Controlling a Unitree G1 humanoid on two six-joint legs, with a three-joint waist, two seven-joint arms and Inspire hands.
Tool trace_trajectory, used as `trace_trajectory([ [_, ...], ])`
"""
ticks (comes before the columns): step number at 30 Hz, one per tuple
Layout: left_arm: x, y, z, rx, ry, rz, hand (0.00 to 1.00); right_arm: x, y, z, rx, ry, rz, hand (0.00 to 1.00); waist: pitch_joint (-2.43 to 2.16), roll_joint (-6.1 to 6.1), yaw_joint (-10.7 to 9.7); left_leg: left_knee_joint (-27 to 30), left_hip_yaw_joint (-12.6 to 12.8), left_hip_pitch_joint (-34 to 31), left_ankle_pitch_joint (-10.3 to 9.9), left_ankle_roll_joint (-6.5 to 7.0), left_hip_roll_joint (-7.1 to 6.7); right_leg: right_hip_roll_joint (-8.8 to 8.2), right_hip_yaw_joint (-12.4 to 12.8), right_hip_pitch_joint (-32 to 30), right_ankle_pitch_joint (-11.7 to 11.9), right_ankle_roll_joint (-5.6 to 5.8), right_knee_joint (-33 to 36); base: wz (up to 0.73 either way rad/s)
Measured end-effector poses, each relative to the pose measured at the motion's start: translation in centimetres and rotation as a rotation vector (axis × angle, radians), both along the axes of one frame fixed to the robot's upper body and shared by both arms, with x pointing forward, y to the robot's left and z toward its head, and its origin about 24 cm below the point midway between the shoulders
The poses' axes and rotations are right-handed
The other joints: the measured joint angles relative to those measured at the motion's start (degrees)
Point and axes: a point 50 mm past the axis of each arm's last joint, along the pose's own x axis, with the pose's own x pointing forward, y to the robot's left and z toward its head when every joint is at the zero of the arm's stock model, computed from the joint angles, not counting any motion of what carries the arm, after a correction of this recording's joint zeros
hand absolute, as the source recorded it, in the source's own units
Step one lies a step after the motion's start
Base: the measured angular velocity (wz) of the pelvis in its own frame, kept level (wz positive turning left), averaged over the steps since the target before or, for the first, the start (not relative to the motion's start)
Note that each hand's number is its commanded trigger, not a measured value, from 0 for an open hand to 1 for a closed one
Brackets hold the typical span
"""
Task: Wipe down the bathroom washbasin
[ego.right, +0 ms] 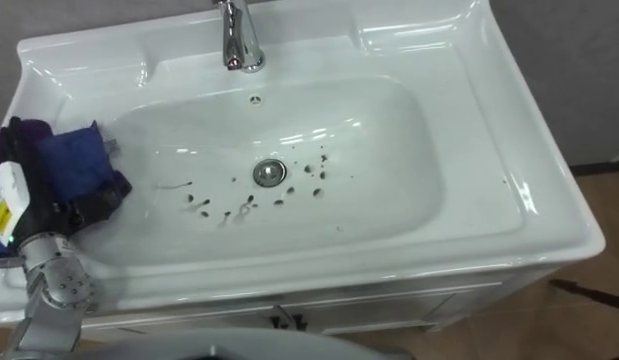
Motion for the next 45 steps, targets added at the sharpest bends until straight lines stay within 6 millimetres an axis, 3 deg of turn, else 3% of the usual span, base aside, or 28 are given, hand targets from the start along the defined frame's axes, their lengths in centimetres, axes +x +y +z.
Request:
trace_trajectory([
  [32,0.26,0.46,0.43,0.143,0.034,-0.013,0.0,-0.35,0.02,-0.01,-0.001,0.041,-0.005,0.0,-0.02,0.03,-0.02,0.01,0.12,0.17,0.0,-0.01,0.07,0.1,0.44,-0.08,0.02,-0.04,-0.09,0.0],
  [45,0.09,0.31,-0.48,0.139,0.079,-0.029,0.0,-0.18,-0.05,0.01,-0.03,0.029,-0.004,0.0,-0.03,0.05,-0.97,0.0,0.2,0.36,0.0,-0.01,0.07,0.11,0.44,0.16,0.03,-0.06,0.04,0.0],
])
